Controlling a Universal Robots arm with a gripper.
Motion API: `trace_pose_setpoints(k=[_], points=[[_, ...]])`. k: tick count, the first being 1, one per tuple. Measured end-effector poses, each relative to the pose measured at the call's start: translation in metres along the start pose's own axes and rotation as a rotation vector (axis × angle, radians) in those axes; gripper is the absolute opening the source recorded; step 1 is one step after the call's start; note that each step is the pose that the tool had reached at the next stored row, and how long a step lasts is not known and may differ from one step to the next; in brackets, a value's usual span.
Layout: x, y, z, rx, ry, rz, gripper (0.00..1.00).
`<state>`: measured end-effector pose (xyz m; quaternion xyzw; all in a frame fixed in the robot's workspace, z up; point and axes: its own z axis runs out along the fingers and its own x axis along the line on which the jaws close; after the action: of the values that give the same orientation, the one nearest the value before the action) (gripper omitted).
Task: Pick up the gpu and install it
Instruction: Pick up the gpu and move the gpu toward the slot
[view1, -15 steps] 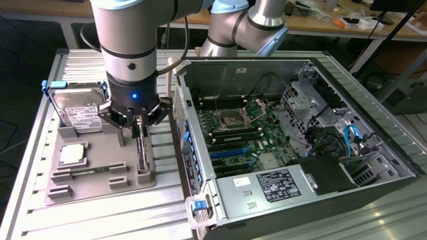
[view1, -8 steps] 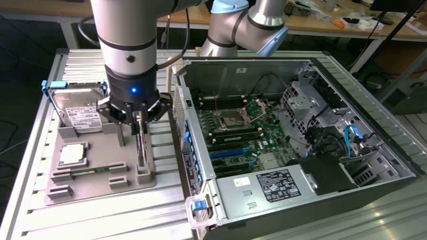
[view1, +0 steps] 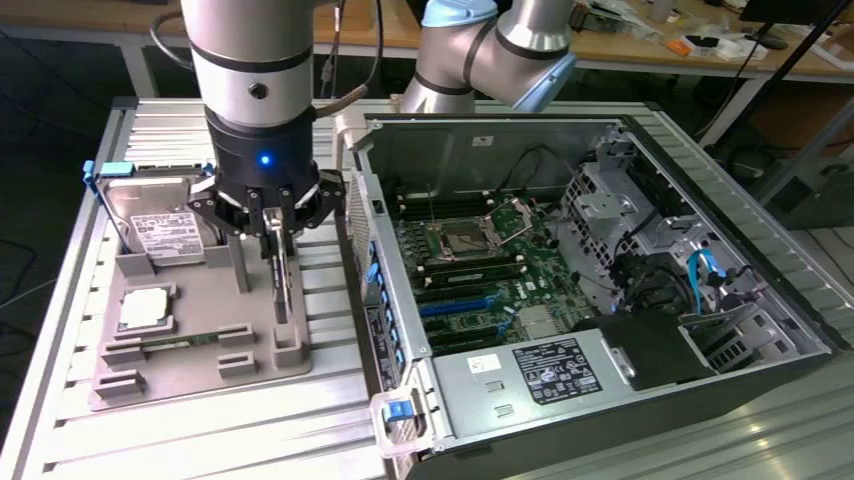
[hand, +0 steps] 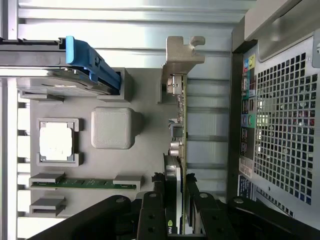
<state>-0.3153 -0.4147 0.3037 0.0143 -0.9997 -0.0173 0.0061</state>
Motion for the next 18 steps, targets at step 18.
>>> trace_pose_setpoints(k=[18], points=[[0.0,0.0014,-0.0405,-0.0001,-0.0001,0.0,0.27]])
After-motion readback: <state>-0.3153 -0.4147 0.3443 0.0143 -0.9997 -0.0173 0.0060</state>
